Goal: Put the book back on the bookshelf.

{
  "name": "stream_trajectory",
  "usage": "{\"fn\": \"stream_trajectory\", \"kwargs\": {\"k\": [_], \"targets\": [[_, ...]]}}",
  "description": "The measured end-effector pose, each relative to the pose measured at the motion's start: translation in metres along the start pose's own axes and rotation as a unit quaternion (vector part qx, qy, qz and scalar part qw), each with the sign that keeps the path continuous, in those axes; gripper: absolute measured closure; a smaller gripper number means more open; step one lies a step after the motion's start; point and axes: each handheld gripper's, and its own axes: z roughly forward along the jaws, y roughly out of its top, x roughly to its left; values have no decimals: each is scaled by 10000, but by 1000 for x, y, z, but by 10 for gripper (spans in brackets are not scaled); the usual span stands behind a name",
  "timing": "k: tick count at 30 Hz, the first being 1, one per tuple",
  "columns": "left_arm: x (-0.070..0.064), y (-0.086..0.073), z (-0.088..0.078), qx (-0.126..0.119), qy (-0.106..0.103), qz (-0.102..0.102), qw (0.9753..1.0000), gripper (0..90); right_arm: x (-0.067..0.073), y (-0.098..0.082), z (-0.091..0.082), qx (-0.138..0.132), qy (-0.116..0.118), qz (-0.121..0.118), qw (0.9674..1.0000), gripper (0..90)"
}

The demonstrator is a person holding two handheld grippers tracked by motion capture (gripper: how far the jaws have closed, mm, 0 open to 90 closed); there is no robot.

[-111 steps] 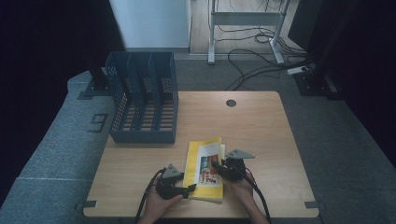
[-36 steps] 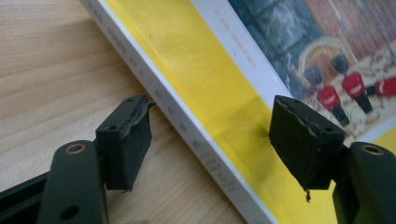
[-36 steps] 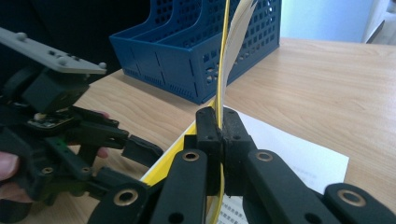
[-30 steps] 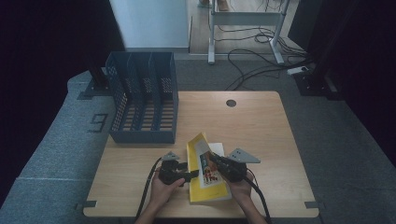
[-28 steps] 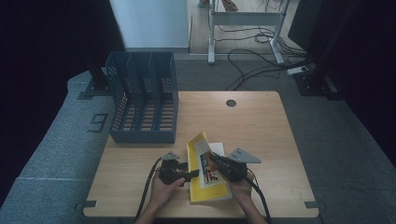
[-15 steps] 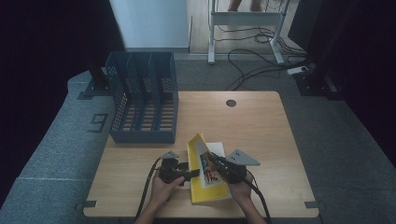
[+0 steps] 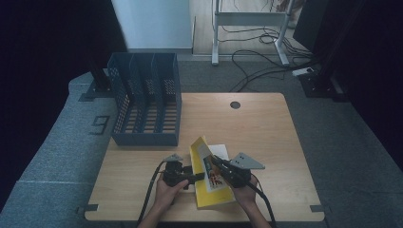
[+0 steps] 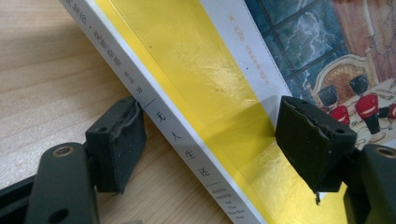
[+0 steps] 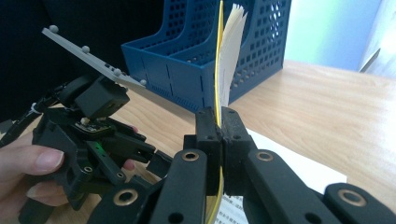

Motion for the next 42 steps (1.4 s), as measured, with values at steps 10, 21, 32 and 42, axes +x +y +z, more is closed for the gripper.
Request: {"fn": "stream_trajectory", "kwargs": {"k": [10,21,32,42], "targets": [[-1,-1,2,0,258,-25,9997,331,-21,-14,4,542,-233,432,9973,870],[-2,-1,3,-27,471,64,9989,405,-41,-26,13,1517,-557,629,9848,711],[-3,-2,3,-55,507,126,9986,406,-50,-31,14,1936,-889,732,9743,482],[-2,-3,3,-56,492,134,9987,408,-48,-39,22,2168,-1003,698,9685,402]]}}
